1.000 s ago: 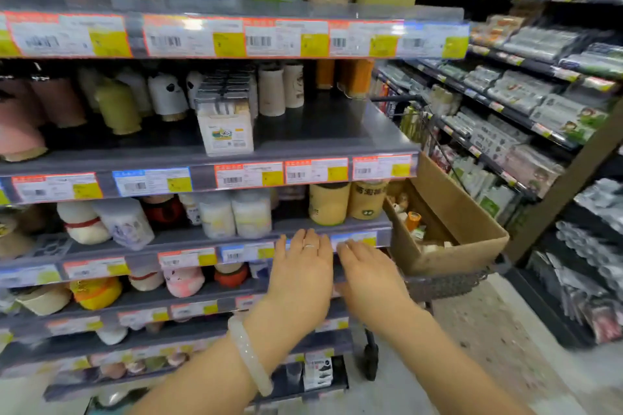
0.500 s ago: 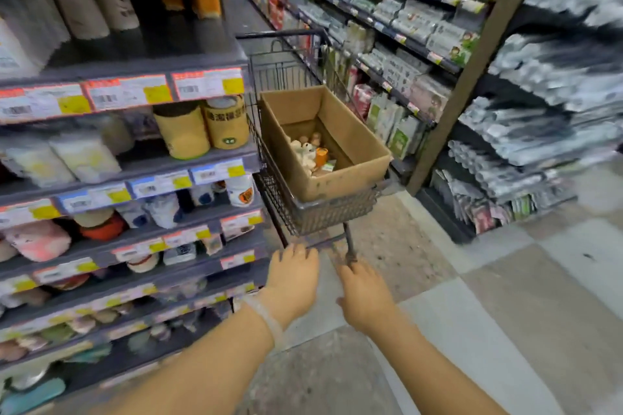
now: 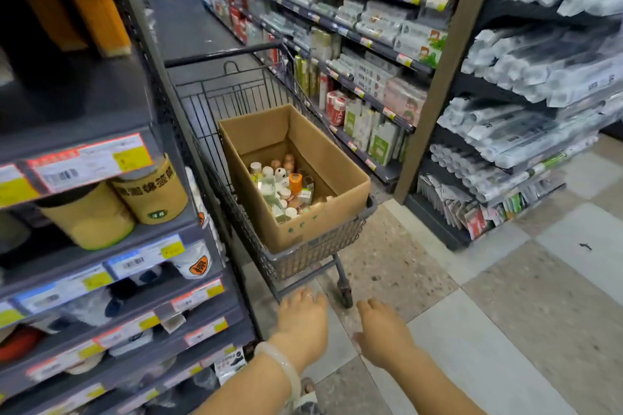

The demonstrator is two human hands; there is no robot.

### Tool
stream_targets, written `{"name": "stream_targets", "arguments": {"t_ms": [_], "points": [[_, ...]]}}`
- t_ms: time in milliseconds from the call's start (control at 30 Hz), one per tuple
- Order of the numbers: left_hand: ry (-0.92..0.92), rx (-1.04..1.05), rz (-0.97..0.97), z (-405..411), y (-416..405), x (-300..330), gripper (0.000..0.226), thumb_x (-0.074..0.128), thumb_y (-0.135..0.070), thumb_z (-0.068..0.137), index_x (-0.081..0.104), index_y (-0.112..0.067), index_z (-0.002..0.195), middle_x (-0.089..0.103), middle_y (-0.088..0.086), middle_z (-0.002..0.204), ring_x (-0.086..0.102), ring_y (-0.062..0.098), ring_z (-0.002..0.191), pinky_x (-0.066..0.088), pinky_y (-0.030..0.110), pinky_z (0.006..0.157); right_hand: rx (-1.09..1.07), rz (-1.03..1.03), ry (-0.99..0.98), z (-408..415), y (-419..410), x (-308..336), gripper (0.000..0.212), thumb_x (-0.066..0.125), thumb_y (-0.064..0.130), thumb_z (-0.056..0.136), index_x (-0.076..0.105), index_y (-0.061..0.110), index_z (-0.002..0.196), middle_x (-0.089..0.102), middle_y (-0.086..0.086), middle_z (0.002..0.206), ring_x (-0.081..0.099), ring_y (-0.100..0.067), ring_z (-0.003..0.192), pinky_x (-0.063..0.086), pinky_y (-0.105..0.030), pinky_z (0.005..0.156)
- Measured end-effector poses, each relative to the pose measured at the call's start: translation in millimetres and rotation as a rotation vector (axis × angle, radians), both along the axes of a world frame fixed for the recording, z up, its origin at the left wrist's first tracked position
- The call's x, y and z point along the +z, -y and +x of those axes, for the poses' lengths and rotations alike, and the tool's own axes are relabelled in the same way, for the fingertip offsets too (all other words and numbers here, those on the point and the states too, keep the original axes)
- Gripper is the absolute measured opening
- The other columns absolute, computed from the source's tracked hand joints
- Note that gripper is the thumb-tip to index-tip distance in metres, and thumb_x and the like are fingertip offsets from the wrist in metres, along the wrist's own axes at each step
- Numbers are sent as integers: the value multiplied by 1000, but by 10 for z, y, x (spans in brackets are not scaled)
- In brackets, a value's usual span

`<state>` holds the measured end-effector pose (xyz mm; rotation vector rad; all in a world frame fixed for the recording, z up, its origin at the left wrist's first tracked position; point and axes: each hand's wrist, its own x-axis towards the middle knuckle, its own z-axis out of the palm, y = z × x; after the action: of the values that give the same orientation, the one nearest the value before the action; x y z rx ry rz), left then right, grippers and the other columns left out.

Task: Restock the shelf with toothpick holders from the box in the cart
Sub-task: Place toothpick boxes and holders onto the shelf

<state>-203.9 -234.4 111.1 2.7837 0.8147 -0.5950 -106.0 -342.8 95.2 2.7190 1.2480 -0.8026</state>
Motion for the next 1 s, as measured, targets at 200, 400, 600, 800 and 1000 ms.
{"name": "stream_targets", "arguments": {"t_ms": [200, 400, 600, 800, 1000], "points": [[43, 54, 5, 594, -749, 141, 62, 56, -19, 88, 28, -12, 143, 31, 12, 147, 26, 30, 137, 23, 41, 112, 5, 140, -22, 579, -814, 95, 39, 49, 23, 94, 43, 13, 132, 45, -10, 131, 49, -28, 115, 38, -29, 78], [118, 103, 47, 985, -1398, 272, 50, 50, -31, 93, 35, -16, 138, 40, 6, 139, 35, 26, 131, 30, 36, 105, 86, 290, 13, 1004, -1649, 280, 40, 50, 25, 93, 46, 14, 132, 47, -7, 133, 45, -27, 118, 42, -38, 97], [72, 233, 48, 1269, -1865, 288, 42, 52, -27, 90, 42, -17, 129, 45, 4, 133, 41, 25, 125, 35, 35, 100, 187, 294, -15, 1426, -2291, 208, 40, 54, 17, 90, 45, 14, 128, 47, -8, 130, 47, -28, 116, 41, -38, 95], [48, 421, -46, 1572, -2236, 139, 45, 48, -25, 92, 38, -15, 135, 44, 6, 136, 41, 26, 126, 36, 35, 102, 315, 224, -110, 1967, -2772, 6, 34, 56, 20, 90, 50, 13, 122, 49, -9, 129, 48, -29, 116, 43, -38, 94], [-1, 609, -187, 1849, -2462, -150, 52, 50, -29, 94, 33, -14, 140, 39, 8, 142, 37, 27, 130, 36, 36, 105, 376, 37, -168, 2611, -3153, -198, 45, 54, 26, 92, 43, 17, 134, 46, -11, 134, 44, -32, 121, 43, -41, 97]]}}
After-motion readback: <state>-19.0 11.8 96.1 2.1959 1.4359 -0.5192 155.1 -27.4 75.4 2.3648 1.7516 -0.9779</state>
